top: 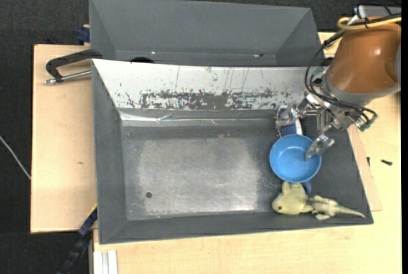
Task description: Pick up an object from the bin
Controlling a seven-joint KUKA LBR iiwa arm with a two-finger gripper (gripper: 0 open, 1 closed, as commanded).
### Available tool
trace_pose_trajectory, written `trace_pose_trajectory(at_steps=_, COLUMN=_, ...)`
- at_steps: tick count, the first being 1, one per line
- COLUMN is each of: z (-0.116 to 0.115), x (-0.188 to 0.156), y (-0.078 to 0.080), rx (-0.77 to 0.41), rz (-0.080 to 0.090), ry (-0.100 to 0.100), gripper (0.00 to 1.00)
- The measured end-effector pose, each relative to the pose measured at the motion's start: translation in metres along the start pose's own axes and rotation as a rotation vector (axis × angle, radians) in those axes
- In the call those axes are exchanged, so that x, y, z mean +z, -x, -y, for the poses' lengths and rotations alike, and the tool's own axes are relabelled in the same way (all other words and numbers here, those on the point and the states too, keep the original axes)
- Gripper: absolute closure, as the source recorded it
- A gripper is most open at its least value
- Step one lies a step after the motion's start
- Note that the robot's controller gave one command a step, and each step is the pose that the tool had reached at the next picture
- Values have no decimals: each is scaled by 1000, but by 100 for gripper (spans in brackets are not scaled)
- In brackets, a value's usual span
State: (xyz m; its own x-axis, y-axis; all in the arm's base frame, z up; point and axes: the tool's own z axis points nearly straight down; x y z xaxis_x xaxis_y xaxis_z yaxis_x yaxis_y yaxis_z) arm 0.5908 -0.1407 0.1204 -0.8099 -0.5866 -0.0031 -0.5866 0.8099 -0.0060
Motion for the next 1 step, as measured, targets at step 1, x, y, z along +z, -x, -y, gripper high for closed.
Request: trace_pose_trajectory(at_steps=1, z=-5, x=-1, y=4, rx=-7, rz=1, ry=7, gripper=100)
